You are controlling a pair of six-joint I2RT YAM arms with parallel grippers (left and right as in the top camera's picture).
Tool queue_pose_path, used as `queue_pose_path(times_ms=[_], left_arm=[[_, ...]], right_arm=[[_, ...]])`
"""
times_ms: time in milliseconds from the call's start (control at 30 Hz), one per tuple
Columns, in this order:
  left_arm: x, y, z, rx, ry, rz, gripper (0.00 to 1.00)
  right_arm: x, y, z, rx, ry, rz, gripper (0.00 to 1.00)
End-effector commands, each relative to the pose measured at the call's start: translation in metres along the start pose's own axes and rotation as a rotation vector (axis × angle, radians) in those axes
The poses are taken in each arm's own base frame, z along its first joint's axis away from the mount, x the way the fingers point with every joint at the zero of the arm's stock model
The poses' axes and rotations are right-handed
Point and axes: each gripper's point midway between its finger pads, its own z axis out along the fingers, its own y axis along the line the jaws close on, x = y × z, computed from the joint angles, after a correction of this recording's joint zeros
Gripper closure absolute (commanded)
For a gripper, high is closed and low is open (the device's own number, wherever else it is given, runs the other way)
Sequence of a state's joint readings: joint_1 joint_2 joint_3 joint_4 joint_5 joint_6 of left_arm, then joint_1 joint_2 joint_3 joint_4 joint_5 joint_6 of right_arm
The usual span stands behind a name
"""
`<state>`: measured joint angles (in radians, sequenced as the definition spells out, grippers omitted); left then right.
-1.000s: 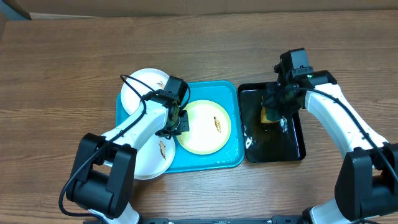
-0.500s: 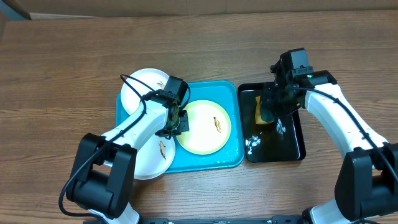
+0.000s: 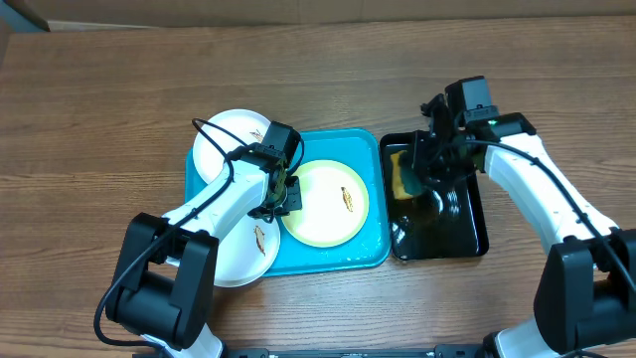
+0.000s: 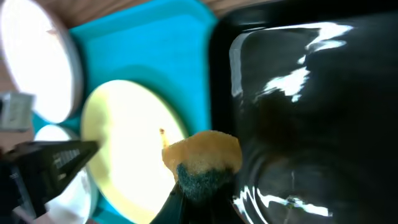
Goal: Clean dirty plates on tray and stack at the side
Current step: 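Move the held sponge over the yellow plate with the right gripper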
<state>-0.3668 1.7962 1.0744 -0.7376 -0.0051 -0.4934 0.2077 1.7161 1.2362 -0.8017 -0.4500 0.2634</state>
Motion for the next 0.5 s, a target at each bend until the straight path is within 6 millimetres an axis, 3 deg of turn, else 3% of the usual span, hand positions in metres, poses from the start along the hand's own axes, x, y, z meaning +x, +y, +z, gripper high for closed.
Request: queue_pose_path(times_ms=[0, 133, 267, 467], left_arm=[[-0.006, 0.006, -0.002, -0.047, -0.030, 0.028, 0.96], [-0.005, 0.005, -0.002, -0.045, -0.029, 0.027, 0.96], [-0.005, 0.005, -0.002, -0.045, -0.030, 0.020, 0.96], [-0.006, 0.005, -0.002, -0.043, -0.033, 0.020, 0.96]], right_arm=[[0.012, 0.035, 0.007, -0.089, 0.040, -0.059, 0.96], [0.022, 0.059, 0.021, -0.066, 0.035, -0.159, 0.96], [0.020, 0.057, 0.032, 0.074, -0.029, -0.155, 0.96], [0.025, 0.075, 0.057, 0.115, -0.071, -0.251, 0.96]])
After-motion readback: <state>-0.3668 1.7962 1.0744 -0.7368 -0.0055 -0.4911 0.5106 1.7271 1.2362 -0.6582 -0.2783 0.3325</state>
